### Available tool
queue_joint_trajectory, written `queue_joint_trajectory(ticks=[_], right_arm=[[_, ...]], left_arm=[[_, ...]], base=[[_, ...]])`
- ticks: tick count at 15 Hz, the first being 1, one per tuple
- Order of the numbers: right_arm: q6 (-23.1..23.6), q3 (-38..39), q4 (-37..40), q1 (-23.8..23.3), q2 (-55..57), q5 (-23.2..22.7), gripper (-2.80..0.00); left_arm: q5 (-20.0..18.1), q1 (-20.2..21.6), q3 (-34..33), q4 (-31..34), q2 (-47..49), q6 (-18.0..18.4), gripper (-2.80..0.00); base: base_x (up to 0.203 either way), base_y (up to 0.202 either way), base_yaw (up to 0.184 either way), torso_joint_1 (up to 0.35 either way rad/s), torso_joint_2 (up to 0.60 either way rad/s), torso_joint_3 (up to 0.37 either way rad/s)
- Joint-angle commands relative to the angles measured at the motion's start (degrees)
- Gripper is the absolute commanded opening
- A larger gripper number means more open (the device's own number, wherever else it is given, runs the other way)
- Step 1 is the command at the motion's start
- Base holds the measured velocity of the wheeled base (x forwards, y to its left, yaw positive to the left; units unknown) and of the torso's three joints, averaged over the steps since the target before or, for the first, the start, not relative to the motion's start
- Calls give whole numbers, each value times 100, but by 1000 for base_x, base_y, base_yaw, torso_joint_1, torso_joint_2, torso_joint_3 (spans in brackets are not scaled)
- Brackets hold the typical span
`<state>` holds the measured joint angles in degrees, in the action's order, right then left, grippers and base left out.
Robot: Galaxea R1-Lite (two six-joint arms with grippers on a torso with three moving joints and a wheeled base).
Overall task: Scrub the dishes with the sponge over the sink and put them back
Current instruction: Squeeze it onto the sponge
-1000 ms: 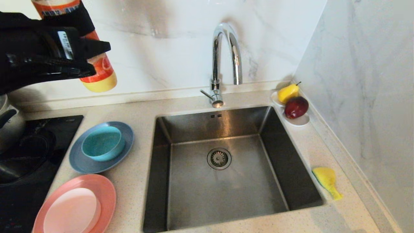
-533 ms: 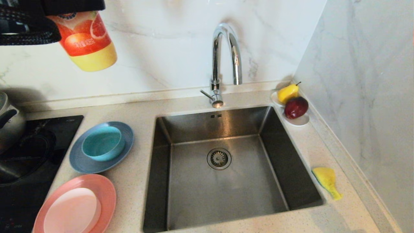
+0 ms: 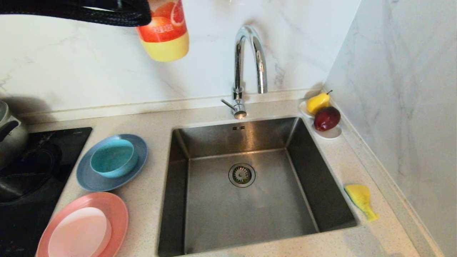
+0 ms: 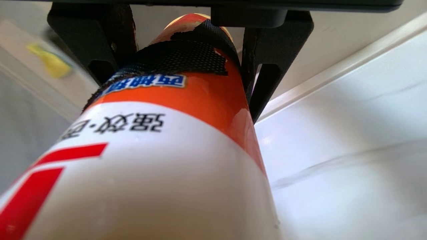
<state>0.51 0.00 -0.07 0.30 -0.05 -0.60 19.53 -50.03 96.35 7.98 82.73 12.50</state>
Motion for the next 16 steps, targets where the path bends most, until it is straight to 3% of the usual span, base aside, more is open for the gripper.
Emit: queue_joint_trajectory(ticks=[1,5,7,16], right_arm=[[2,0,-1,5,-4,-2,-280],[2,0,-1,5,-4,-2,-280],[2,0,-1,5,-4,-2,-280],[2,0,-1,5,-4,-2,-280]], left_arm=[[149,-299,296,-3,557,45,-280],[483,-779,1035,-15,1232,297,-280],[770,-993,1138,-85,1456,322,-280],[1136,-1744,1430,-218,2377,587,-280]], base=[[0,0,0,0,0,0],[0,0,0,0,0,0],[0,0,0,0,0,0],[0,0,0,0,0,0]])
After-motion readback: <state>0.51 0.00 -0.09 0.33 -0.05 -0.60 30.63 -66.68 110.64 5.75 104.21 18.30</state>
